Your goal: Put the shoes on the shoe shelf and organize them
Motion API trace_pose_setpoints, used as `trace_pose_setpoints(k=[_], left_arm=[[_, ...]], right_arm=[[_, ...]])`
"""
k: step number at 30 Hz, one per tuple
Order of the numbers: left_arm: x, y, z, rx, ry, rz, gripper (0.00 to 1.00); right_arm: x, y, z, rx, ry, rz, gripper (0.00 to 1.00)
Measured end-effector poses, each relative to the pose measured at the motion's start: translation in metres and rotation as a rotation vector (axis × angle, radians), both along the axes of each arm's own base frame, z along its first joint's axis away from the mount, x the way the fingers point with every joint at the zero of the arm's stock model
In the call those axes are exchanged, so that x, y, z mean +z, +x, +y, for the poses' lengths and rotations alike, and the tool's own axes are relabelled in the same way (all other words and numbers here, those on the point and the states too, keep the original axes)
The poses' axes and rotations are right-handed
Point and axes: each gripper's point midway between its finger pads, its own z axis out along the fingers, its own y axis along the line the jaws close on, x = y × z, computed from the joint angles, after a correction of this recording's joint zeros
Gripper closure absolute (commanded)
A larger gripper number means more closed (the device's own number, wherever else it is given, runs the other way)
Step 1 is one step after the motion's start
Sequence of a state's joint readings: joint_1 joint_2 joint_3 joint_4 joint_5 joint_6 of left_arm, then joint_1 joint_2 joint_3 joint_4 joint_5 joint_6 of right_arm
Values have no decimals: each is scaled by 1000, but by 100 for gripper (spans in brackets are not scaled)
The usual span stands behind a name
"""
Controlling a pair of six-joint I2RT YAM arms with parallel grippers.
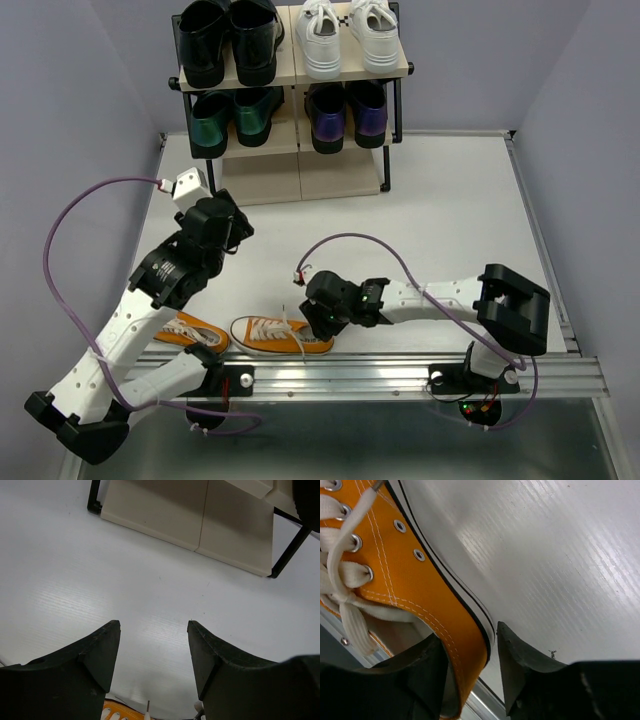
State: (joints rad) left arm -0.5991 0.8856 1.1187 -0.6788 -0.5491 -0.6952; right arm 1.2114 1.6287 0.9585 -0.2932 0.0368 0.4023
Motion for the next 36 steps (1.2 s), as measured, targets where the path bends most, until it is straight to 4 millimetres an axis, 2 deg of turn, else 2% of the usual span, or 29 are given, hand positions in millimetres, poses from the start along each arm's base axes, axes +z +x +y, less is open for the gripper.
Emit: trace_pose_setpoints(k=[1, 3, 4, 9, 15, 19, 23, 29, 36], left_arm=[[0, 0, 0, 0, -1, -1, 33], [2, -1, 1, 0, -4, -6, 33], [3, -1, 1, 0, -7, -9, 33], [5, -3, 1, -1, -13, -16, 33], [5, -3, 1, -5, -14, -16, 33], [5, -3, 1, -6, -15, -15, 33], [5, -3, 0, -9, -17, -14, 33], [4, -3, -2, -16, -22, -13, 33], [6, -3, -3, -22, -29, -16, 33]], right_arm=[[-2, 0, 1, -4, -1, 2, 73], [-4, 1, 3, -12, 3, 2, 88], [-3, 3, 3, -20, 4, -3, 99], [-3, 10, 0, -75, -2, -25, 99], [1, 29, -12, -218, -19, -93, 99], [15, 56, -35, -386, 2, -135, 99], [35, 90, -62, -602, 55, -166, 99], [41, 122, -87, -800, 60, -182, 99], [36, 136, -76, -860, 39, -170, 99]])
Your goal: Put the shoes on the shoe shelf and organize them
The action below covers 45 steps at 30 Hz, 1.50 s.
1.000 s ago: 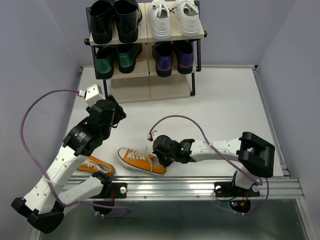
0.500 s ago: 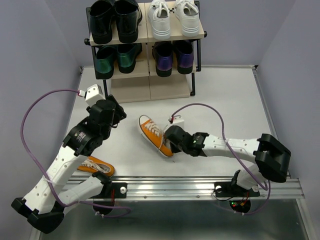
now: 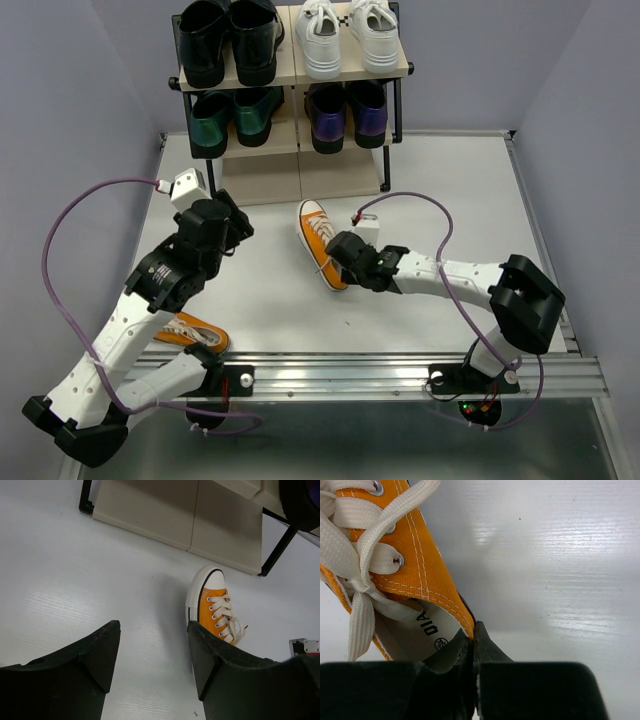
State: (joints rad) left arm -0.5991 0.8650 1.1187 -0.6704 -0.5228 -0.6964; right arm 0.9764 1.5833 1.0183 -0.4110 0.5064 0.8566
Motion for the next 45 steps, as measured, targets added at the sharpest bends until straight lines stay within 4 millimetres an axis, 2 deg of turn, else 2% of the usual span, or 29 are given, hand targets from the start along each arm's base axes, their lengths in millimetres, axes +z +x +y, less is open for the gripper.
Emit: trace_pose_setpoints(k=[6, 10, 13, 17, 24, 28, 31, 42, 45], left_arm=[[5, -3, 1, -4, -14, -15, 33], [7, -4, 0, -13, -26, -24, 33], [3, -3, -2, -19, -29, -22, 33], [0, -2, -5, -28, -32, -18, 33], [-4, 5, -14, -43, -35, -7, 33], [-7, 8, -16, -47, -32, 2, 33], [-6, 9, -18, -51, -35, 0, 33], [-13, 14, -22, -54, -26, 19, 33], [-13, 14, -23, -56, -27, 20, 33]], right_arm=[[-10, 2, 3, -53, 15, 21, 97], [-17, 2, 3, -68, 12, 34, 82], [-19, 2, 3, -70, 11, 38, 63], [-13, 6, 10, -68, 39, 24, 51], [-12, 7, 12, -60, 44, 19, 47], [-12, 7, 12, -54, 39, 18, 38], [-12, 7, 12, -46, 32, 16, 37], [-10, 6, 11, -18, 15, 11, 37], [-10, 6, 11, -9, 11, 12, 42]])
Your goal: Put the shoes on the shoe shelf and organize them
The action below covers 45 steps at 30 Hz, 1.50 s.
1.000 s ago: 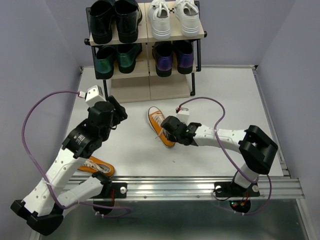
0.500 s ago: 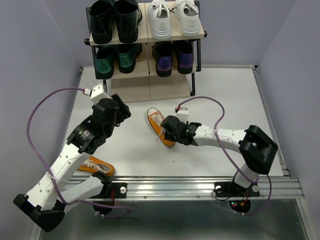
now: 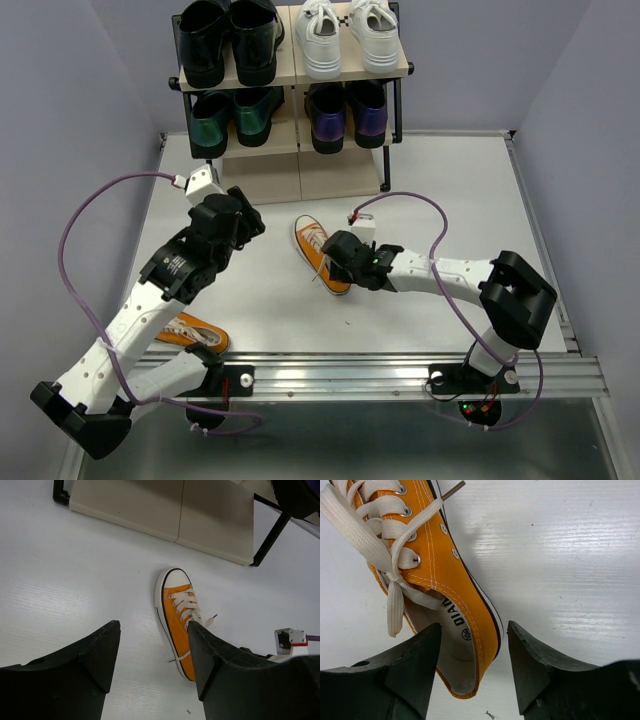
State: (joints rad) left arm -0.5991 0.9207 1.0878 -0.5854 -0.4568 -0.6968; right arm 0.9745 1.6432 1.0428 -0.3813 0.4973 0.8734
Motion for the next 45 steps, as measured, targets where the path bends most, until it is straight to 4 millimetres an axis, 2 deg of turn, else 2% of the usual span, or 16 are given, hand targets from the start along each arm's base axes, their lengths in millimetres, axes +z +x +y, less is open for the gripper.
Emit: trace_pose_setpoints(k=[4, 5, 8, 9, 10, 16, 21, 24, 27, 30, 36, 40, 45], left_arm=[[0, 0, 0, 0, 0, -1, 33], [0, 0, 0, 0, -1, -2, 33], [1, 1, -1, 0, -3, -5, 33], [1, 1, -1, 0, -3, -5, 33], [1, 2, -1, 0, -3, -5, 33], [-1, 3, -2, 0, 1, 1, 33], [-1, -1, 0, -1, 2, 3, 33], [6, -7, 5, 1, -10, -13, 33], [15, -13, 10, 10, -29, -37, 33], [20, -17, 14, 18, -43, -52, 33], [18, -18, 15, 21, -39, -43, 33], [17, -20, 17, 23, -36, -39, 33], [20, -23, 19, 26, -39, -46, 34]], right_arm=[[-1, -2, 1, 13, 0, 7, 58], [-1, -2, 2, 16, 2, 10, 67], [-4, -4, 1, 22, 0, 16, 83], [-5, -4, 0, 21, -2, 17, 95], [-6, -5, -1, 21, -5, 19, 99], [-3, -3, -11, -10, -6, 1, 99], [18, 8, -23, -45, 20, -40, 99], [35, 28, -36, -112, 41, -86, 99], [46, 47, -41, -165, 54, -123, 99], [55, 71, -41, -224, 70, -165, 99], [68, 115, -34, -313, 123, -233, 99], [69, 145, -25, -353, 154, -254, 99], [60, 176, -17, -387, 181, -268, 99]])
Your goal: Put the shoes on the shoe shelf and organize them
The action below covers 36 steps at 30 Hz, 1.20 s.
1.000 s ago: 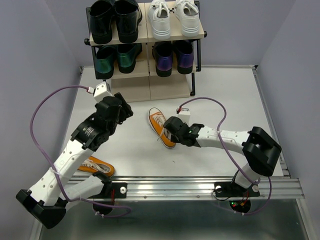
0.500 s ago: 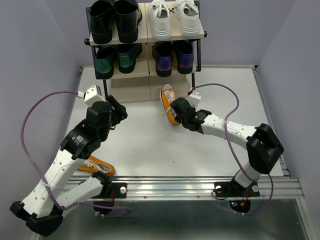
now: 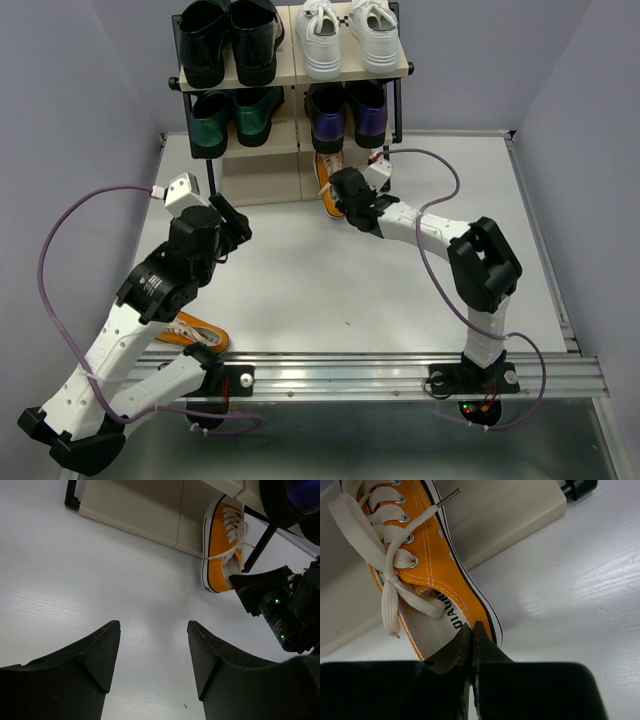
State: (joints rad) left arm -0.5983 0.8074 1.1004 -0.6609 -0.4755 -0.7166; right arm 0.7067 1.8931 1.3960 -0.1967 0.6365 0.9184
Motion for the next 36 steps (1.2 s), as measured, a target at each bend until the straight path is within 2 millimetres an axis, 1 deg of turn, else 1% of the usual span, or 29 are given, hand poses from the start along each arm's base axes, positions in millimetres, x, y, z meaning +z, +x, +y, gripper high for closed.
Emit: trace_pose_setpoints(k=[2, 7, 10, 14, 18, 19, 20, 21, 22, 23, 26, 28, 30, 31, 33, 34, 36], left_arm=[[0, 0, 0, 0, 0, 0, 33], [-1, -1, 1, -1, 4, 5, 33], [-4, -3, 2, -1, 12, 15, 33], [-4, -7, 5, 2, 15, 20, 33], [0, -15, 11, 9, 0, 5, 33], [2, -17, 13, 11, -7, -2, 33], [2, -19, 14, 14, -10, -3, 33], [3, -20, 16, 17, -11, -4, 33], [2, -21, 16, 18, -11, -2, 33], [2, -24, 19, 23, -12, -1, 33], [2, -26, 22, 32, -12, 0, 33], [2, -27, 22, 34, -15, -2, 33], [2, -27, 22, 36, -17, -2, 33], [1, -26, 22, 36, -16, -1, 33], [-5, -26, 21, 35, -10, 10, 33], [-7, -25, 21, 35, -7, 15, 33], [-13, -23, 19, 34, 0, 27, 34]], right_arm=[[-6, 9, 1, -10, 7, -3, 99], [-20, 25, 6, -17, 12, -4, 99], [-24, 33, 14, -12, 26, -11, 99], [-24, 42, 25, 4, 52, -22, 99], [-24, 51, 30, -2, 75, -39, 99], [-24, 52, 30, -4, 82, -44, 93], [-23, 54, 31, -7, 90, -49, 70], [-23, 55, 32, -8, 96, -54, 59], [-21, 57, 33, -10, 107, -65, 48], [-16, 60, 36, -12, 130, -85, 42], [0, 68, 43, -16, 188, -144, 40], [1, 68, 44, -12, 206, -159, 39], [-3, 63, 41, -7, 209, -156, 39], [-6, 58, 40, 4, 209, -146, 39], [-7, 46, 36, 24, 213, -130, 38], [-6, 42, 34, 31, 216, -126, 33], [-2, 31, 31, 54, 232, -123, 32]])
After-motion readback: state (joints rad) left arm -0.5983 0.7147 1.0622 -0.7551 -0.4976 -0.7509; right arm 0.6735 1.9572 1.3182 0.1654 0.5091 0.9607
